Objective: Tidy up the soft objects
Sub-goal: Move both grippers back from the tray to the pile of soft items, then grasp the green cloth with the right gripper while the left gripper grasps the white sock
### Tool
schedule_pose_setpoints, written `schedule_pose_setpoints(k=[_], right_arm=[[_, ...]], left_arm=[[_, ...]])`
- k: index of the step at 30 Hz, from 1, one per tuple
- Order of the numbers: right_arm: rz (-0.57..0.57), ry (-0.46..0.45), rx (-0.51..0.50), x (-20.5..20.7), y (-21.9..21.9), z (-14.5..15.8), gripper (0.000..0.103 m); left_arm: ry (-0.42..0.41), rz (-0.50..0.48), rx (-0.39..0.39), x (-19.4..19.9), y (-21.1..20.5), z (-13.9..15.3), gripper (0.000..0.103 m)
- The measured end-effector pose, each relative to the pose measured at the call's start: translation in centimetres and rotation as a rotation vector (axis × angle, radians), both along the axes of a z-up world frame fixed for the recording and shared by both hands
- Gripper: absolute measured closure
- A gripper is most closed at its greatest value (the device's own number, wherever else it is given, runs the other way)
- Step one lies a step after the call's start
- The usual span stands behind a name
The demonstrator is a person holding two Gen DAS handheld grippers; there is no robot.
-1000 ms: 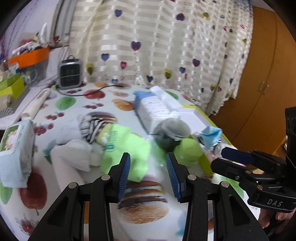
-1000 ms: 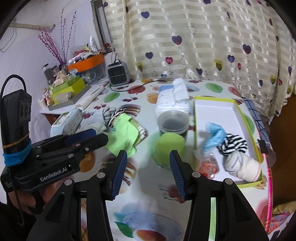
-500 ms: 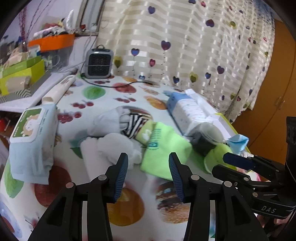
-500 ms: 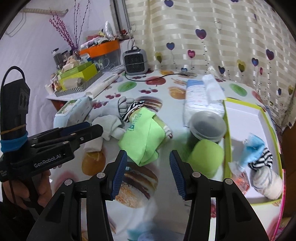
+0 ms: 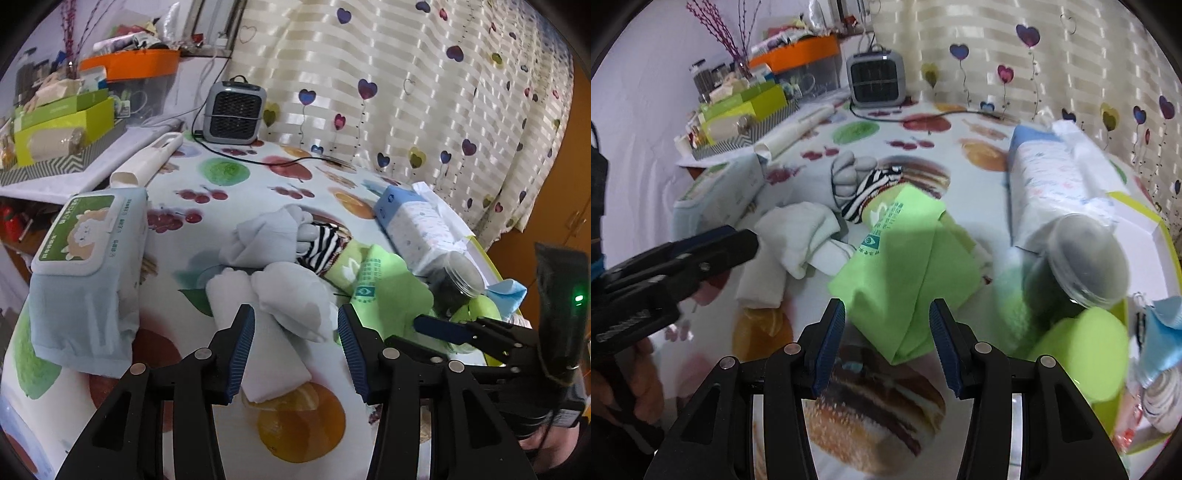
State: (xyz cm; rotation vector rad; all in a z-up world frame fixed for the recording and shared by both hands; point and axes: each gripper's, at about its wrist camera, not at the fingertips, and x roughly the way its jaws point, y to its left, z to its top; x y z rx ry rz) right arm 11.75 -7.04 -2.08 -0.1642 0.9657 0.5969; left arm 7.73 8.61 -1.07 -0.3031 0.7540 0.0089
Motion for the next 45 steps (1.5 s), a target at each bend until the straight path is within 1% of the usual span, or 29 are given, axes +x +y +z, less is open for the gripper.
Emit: schedule_pose_setpoints(k=[3,6,10,11,12,13,14,16,19,22,25,31,33,35,36,38,40,43,45], right_arm=[[0.002,0.006,-0.027,0.4,0.8,-0.8,0.054],[-0.005,0.02,-0.058,0.7,1.4,-1.6,0.054],[-0.009,-0.009,-0.086,0.4,1.7,-1.7,0.054],[-0.012,-0.012,-0.088,0.4,1.7,-1.7,0.056],[-0.013,-0.018,-0.094,0.4,1.6,-1.7,0.059],[-0.011,-0.017,-0.087,0.4,1.4,-1.6,0.07],[-0.012,-0.014,-0.084,0.5,1.3,-1.6,0.085],[-0.012,-0.008,-0.078,0.5,1.1,-1.6,0.093],[-0.012,-0.006,-0.065,0.2,0.8,-1.5,0.094],[-0.01,-0.01,-0.04,-0.1,0.3,-1.0,0.095],[-0.01,-0.017,-0.017,-0.4,-0.2,-0.3,0.095],[-0.019,-0.023,0.03,-0.9,-1.2,0.7,0.095],[-0.021,-0.024,0.037,-1.1,-1.5,0.9,0.095],[-0.023,-0.027,0.045,-1.2,-1.7,1.1,0.095],[-0.024,-0.028,0.048,-1.2,-1.7,1.1,0.095],[-0.024,-0.032,0.054,-1.4,-1.9,1.3,0.095],[-0.024,-0.04,0.063,-1.5,-2.0,1.6,0.095],[-0.022,-0.053,0.071,-1.9,-2.2,2.2,0.095],[-0.021,-0.065,0.078,-2.2,-2.3,2.6,0.095]], left_arm=[[-0.001,-0.003,0.0,0.3,0.1,-0.1,0.057],[0.001,-0.013,0.0,0.5,0.2,-0.2,0.054],[0.017,-0.027,-0.006,1.8,0.0,-0.5,0.053],[0.018,-0.032,-0.006,2.1,0.0,-0.6,0.053],[0.019,-0.036,-0.004,2.4,-0.2,-0.5,0.053],[0.02,-0.042,0.001,2.7,-0.3,-0.6,0.053],[0.023,-0.045,0.004,3.0,-0.5,-0.7,0.053],[0.03,-0.058,0.012,3.7,-0.8,-0.8,0.051],[0.042,-0.057,0.035,4.4,-1.0,-1.0,0.05],[0.063,-0.073,0.065,5.1,-1.6,-1.4,0.045],[0.101,-0.077,0.093,5.8,-2.1,-2.1,0.045],[0.132,-0.073,0.126,6.6,-2.6,-3.1,0.045],[0.14,-0.068,0.13,6.8,-2.6,-3.4,0.047],[0.146,-0.072,0.136,7.0,-2.8,-3.7,0.058],[0.149,-0.074,0.135,7.0,-2.8,-3.9,0.06],[0.146,-0.074,0.127,7.0,-2.8,-3.9,0.07],[0.138,-0.074,0.124,6.7,-2.8,-3.6,0.075],[0.115,-0.073,0.115,6.0,-2.9,-2.9,0.076],[0.098,-0.074,0.094,5.3,-2.9,-2.3,0.077]])
